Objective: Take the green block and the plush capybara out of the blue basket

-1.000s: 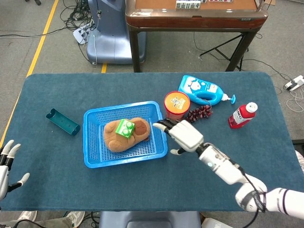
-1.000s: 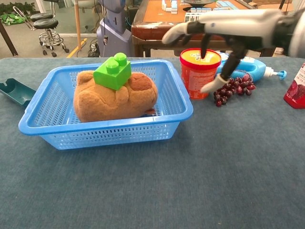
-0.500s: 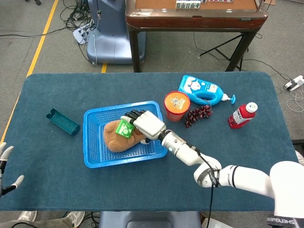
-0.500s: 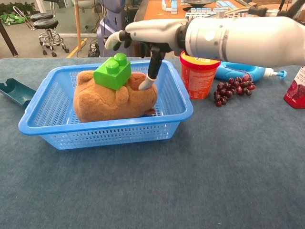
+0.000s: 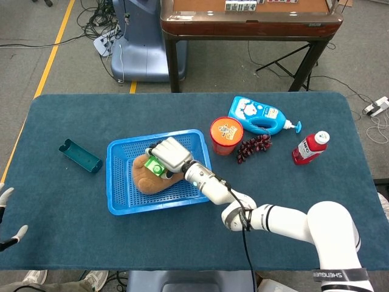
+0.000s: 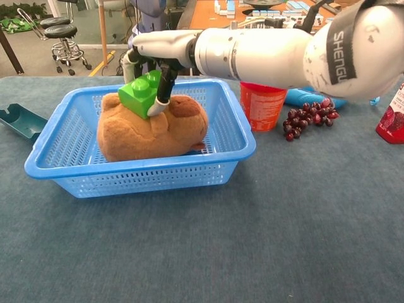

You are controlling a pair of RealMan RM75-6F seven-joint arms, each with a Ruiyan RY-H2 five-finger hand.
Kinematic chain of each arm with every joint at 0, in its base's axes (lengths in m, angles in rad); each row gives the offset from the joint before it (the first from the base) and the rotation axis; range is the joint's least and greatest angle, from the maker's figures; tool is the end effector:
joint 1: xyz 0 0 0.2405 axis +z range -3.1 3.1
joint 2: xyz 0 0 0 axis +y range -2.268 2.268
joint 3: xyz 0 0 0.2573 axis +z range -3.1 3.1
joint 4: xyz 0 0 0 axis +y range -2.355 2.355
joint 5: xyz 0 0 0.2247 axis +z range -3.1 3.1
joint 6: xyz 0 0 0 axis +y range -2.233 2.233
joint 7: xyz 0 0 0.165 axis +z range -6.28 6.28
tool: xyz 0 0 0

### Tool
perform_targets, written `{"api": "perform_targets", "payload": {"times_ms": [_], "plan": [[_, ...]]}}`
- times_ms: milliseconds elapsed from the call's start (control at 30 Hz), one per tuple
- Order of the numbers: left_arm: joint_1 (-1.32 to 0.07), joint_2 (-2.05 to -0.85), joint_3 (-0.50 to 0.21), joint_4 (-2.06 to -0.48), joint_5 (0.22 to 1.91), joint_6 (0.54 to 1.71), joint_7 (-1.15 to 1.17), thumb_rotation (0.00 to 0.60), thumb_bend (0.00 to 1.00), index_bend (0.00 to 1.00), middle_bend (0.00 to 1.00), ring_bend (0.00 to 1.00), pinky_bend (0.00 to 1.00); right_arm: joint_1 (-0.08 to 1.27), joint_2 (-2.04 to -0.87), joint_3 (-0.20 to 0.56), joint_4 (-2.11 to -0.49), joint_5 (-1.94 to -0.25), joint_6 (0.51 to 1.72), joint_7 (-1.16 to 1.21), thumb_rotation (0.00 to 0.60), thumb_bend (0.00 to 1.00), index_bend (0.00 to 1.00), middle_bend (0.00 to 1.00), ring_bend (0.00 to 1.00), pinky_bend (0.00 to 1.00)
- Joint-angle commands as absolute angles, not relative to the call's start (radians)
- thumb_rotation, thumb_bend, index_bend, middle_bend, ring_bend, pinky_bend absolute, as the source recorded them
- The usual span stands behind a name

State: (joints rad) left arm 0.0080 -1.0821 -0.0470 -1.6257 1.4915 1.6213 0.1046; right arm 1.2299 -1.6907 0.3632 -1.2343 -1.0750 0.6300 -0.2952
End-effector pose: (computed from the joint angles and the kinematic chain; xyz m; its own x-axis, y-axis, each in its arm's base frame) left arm -0.3276 0.1717 0.1775 0.5148 -0.0845 0.8531 0.8565 0.0931 -0.5076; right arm 0.0551 -0.4267 -0.0789 0.5243 -0.2056 0.8263 -0.6726 -0.6951 0.2538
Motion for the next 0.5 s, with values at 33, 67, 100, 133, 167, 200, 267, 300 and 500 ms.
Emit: {"api": "perform_targets", "payload": {"times_ms": [33, 67, 100, 133, 167, 200, 267, 300, 500], "plan": [[0.010, -1.082, -0.049, -1.624, 1.490, 1.623, 0.100, 0.600, 0.22, 0.11, 0.05, 0.10, 0.17, 1.212, -1.669, 0.348, -1.260, -1.092, 0.667, -0.287, 0.600, 0.25, 0.51, 0.47, 0.47, 0.62], [0.010, -1.080, -0.049, -1.624, 1.489, 1.622, 0.098, 0.600, 0.22, 0.11, 0.05, 0.10, 0.17, 1.199, -1.654, 0.344, -1.278, -1.100, 0.681, -0.282, 0.600, 0.25, 0.51, 0.47, 0.47, 0.63], [0.009, -1.078, -0.050, -1.624, 1.489, 1.621, 0.097, 0.600, 0.22, 0.11, 0.05, 0.10, 0.17, 1.185, -1.635, 0.340, -1.301, -1.109, 0.697, -0.276, 0.600, 0.25, 0.51, 0.47, 0.47, 0.63], [0.008, -1.076, -0.052, -1.624, 1.490, 1.621, 0.098, 0.600, 0.22, 0.11, 0.05, 0.10, 0.17, 1.163, -1.604, 0.333, -1.335, -1.123, 0.721, -0.268, 0.600, 0.25, 0.51, 0.47, 0.47, 0.63], [0.006, -1.074, -0.054, -1.625, 1.491, 1.621, 0.099, 0.600, 0.22, 0.11, 0.05, 0.10, 0.17, 1.145, -1.579, 0.328, -1.363, -1.134, 0.740, -0.261, 0.600, 0.25, 0.51, 0.47, 0.47, 0.63], [0.004, -1.073, -0.055, -1.625, 1.493, 1.620, 0.101, 0.600, 0.22, 0.11, 0.05, 0.10, 0.17, 1.125, -1.551, 0.321, -1.393, -1.145, 0.758, -0.256, 0.600, 0.25, 0.51, 0.47, 0.47, 0.63], [0.000, -1.072, -0.058, -1.628, 1.499, 1.619, 0.101, 0.600, 0.22, 0.11, 0.05, 0.10, 0.17, 1.073, -1.475, 0.300, -1.469, -1.175, 0.800, -0.241, 0.600, 0.25, 0.51, 0.47, 0.47, 0.63], [-0.003, -1.072, -0.059, -1.628, 1.501, 1.618, 0.101, 0.600, 0.22, 0.11, 0.05, 0.10, 0.17, 1.049, -1.439, 0.290, -1.502, -1.186, 0.816, -0.234, 0.600, 0.25, 0.51, 0.47, 0.47, 0.63], [-0.020, -1.077, -0.060, -1.635, 1.517, 1.602, 0.118, 0.600, 0.22, 0.11, 0.05, 0.10, 0.17, 0.897, -1.227, 0.203, -1.660, -1.247, 0.889, -0.174, 0.600, 0.25, 0.51, 0.46, 0.47, 0.63]]}}
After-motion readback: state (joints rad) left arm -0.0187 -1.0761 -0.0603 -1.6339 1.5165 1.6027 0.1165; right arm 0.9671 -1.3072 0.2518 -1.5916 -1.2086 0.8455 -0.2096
